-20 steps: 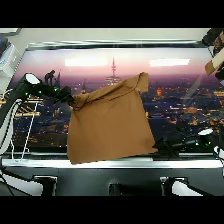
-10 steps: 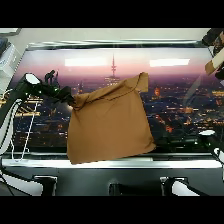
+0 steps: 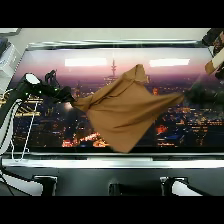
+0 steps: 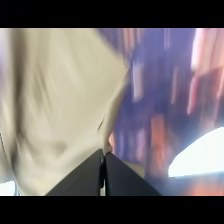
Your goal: Fold the clothes and pants, and hang the long-sleeved shirts on hangers.
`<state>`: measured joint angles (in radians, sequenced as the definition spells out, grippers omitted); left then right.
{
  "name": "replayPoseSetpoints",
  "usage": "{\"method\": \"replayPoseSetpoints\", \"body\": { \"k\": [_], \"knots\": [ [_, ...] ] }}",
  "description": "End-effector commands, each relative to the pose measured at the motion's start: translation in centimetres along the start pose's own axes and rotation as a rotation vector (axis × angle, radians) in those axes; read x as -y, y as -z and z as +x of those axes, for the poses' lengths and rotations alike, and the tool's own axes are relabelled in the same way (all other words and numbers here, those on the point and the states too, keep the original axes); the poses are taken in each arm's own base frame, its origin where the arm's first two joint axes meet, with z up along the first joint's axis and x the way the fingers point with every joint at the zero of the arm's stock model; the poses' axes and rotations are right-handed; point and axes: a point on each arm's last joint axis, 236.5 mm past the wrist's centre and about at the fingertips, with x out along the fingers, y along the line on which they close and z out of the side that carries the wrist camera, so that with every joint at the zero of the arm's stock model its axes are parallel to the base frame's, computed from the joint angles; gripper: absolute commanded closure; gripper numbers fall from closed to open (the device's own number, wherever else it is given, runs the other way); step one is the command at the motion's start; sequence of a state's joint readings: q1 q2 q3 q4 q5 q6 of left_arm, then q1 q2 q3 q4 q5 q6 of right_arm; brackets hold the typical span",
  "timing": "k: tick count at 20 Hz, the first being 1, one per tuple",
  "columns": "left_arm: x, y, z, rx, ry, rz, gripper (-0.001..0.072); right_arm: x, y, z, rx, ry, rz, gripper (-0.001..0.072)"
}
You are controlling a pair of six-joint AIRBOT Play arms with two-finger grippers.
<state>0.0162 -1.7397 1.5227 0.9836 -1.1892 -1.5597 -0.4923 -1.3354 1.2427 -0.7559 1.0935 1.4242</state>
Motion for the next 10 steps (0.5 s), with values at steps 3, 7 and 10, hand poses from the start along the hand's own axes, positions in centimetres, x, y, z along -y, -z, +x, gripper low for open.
{"method": "replayPoseSetpoints", "body": {
  "k": [3, 7, 10],
  "knots": [
    [0.4, 0.1, 0.1, -0.003, 0.015, -0.007, 0.0686, -4.2, -12.3, 3.8, 0.168, -0.035, 0.059, 0.0682],
    [0.8, 0.4, 0.5, -0.012, 0.015, 0.004, 0.0686, -5.3, -9.7, 9.7, 0.071, -0.054, 0.113, 0.0289],
    [1.2, 0.6, 0.7, -0.017, 0.016, 0.011, 0.0686, -4.1, -8.0, 7.3, -0.030, -0.033, 0.128, 0.0163]
  ]
}}
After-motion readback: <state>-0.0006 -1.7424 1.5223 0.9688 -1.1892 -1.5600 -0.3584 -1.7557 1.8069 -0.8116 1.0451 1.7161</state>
